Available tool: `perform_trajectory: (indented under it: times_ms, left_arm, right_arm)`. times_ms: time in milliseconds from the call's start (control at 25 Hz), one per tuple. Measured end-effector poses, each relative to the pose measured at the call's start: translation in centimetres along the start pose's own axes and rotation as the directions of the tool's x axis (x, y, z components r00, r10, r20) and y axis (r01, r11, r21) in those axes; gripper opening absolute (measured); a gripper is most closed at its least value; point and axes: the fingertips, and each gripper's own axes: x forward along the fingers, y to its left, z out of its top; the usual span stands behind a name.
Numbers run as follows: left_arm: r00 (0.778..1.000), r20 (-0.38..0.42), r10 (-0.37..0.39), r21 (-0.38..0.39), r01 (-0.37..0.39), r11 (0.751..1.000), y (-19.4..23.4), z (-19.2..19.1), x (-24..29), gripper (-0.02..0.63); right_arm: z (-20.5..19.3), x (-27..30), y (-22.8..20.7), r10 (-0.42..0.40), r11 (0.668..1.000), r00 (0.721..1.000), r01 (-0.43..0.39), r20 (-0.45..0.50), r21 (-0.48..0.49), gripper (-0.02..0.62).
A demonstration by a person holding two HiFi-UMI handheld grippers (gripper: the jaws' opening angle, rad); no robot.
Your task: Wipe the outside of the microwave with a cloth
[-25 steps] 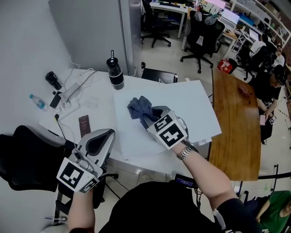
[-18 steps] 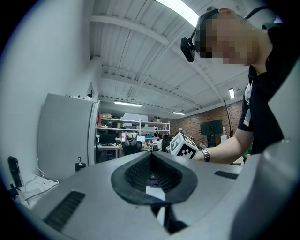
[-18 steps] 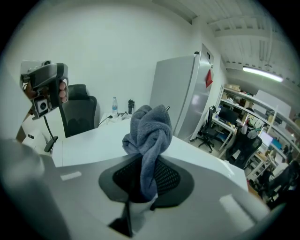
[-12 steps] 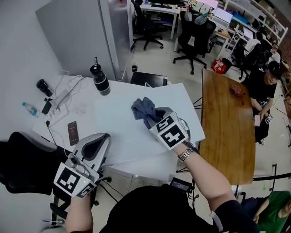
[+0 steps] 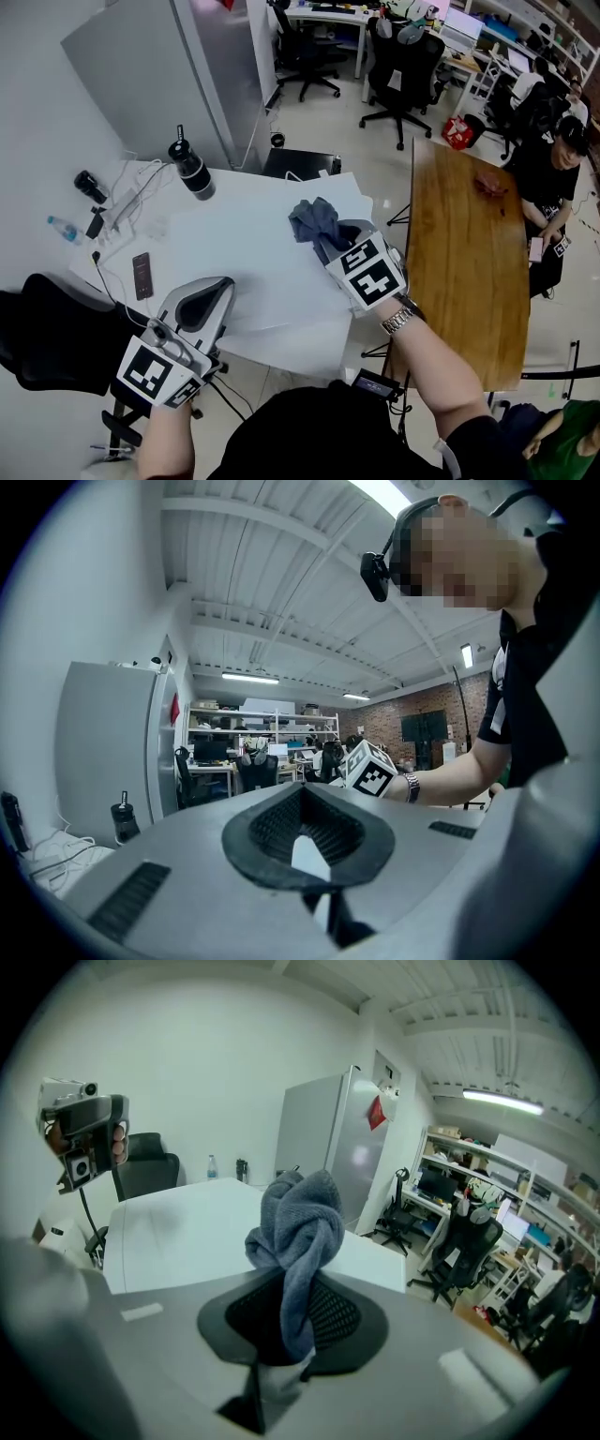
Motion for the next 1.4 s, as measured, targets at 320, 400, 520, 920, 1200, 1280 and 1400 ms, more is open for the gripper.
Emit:
perform_trajectory:
  times_ms: [320,400,520,920,1200,1280,1400]
  left_arm:
    - [0.999,-0.030,0.016,0.016,-0.015,1.000,-3.1,0.0,3.6,0.005]
    - [0.999,-0.039,0.022,0.023,-0.022,1.000,-3.8,0.1,4.4,0.005]
    - [0.998,-0.045,0.032,0.031,-0.030,0.999,-4.7,0.1,5.5,0.005]
    - [0.995,-0.080,0.066,0.048,-0.062,0.997,-6.5,-0.2,7.4,0.005]
    - [0.991,-0.102,0.087,0.053,-0.082,0.995,-7.0,-0.5,8.1,0.005]
    - [0.990,-0.105,0.097,0.053,-0.091,0.994,-7.0,-0.6,8.1,0.005]
    - [0.988,-0.107,0.110,0.052,-0.105,0.993,-7.0,-0.8,8.3,0.005]
  right_arm:
    - [-3.0,-2.7,-5.3,-0.046,0.998,0.998,0.044,0.046,0.042,0.069]
    - [-3.9,-3.2,-6.3,-0.055,0.997,0.997,0.051,0.061,0.056,0.069]
    - [-4.6,-3.7,-7.6,-0.058,0.996,0.994,0.051,0.092,0.080,0.069]
    - [-7.6,-3.6,-10.4,-0.054,0.985,0.986,0.027,0.155,0.172,0.069]
    - [-10.2,-1.8,-11.0,-0.043,0.973,0.984,0.002,0.171,0.233,0.069]
    - [-11.4,-1.0,-11.0,-0.035,0.969,0.986,-0.007,0.165,0.247,0.069]
    - [-13.2,0.3,-10.8,-0.026,0.964,0.988,-0.015,0.152,0.264,0.067]
